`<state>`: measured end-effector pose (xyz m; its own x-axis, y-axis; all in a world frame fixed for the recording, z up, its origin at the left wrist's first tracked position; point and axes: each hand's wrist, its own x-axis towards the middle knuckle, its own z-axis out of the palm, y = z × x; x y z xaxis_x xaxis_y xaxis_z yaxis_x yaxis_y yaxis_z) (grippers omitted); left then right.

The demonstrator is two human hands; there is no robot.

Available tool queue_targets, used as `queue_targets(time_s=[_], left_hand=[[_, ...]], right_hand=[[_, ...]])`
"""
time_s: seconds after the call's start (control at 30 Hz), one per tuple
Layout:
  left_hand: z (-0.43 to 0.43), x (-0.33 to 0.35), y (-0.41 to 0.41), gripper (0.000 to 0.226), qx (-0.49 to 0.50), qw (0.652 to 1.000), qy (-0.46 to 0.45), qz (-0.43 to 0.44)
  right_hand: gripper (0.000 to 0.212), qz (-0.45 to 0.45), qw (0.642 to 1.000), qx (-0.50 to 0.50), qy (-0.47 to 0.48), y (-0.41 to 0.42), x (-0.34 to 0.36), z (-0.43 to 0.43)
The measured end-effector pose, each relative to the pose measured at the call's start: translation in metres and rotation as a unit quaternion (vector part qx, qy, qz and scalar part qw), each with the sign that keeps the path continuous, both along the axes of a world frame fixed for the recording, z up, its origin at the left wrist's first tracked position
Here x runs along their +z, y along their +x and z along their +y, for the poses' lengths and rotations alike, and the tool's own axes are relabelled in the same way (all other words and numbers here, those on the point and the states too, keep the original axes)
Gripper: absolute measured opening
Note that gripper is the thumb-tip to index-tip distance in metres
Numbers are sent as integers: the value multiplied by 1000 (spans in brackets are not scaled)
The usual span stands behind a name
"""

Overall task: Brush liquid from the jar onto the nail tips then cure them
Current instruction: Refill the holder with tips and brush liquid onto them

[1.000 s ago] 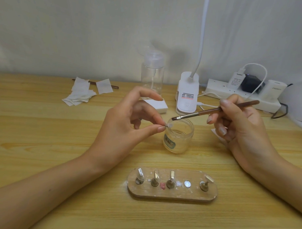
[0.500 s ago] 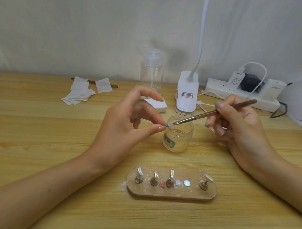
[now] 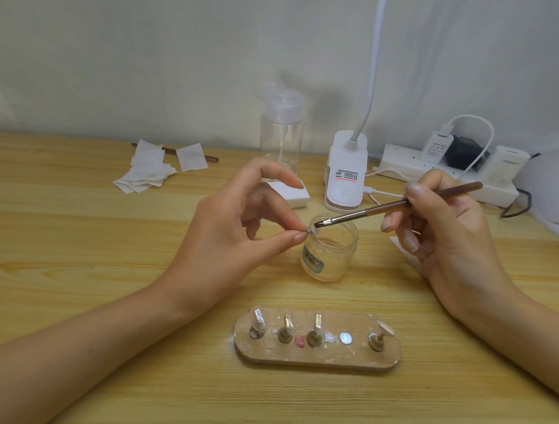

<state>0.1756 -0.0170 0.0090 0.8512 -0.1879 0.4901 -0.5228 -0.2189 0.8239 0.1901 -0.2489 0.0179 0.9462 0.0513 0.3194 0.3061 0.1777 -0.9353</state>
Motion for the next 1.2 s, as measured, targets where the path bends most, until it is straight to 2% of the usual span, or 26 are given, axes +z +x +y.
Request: queue_targets(time_s=[0.43, 0.67, 0.9, 1.1, 1.2], left_hand=[[1, -1, 0, 41, -2, 1000, 1, 2], [0, 0, 0, 41, 3, 1000, 9, 1], [0, 0, 0, 39, -2, 1000, 6, 3], [0, -1, 1, 39, -7, 1000, 4, 5], [0, -2, 2, 39, -10, 1000, 1, 9]], right_hand=[[19, -12, 999, -41, -14, 0, -2, -1], [17, -57, 998, 17, -8, -1, -3, -1], [21, -45, 998, -37, -26, 1, -5, -3], [18, -64, 998, 10, -11, -1, -4, -1], [22, -52, 998, -7, -22, -1, -4, -1]])
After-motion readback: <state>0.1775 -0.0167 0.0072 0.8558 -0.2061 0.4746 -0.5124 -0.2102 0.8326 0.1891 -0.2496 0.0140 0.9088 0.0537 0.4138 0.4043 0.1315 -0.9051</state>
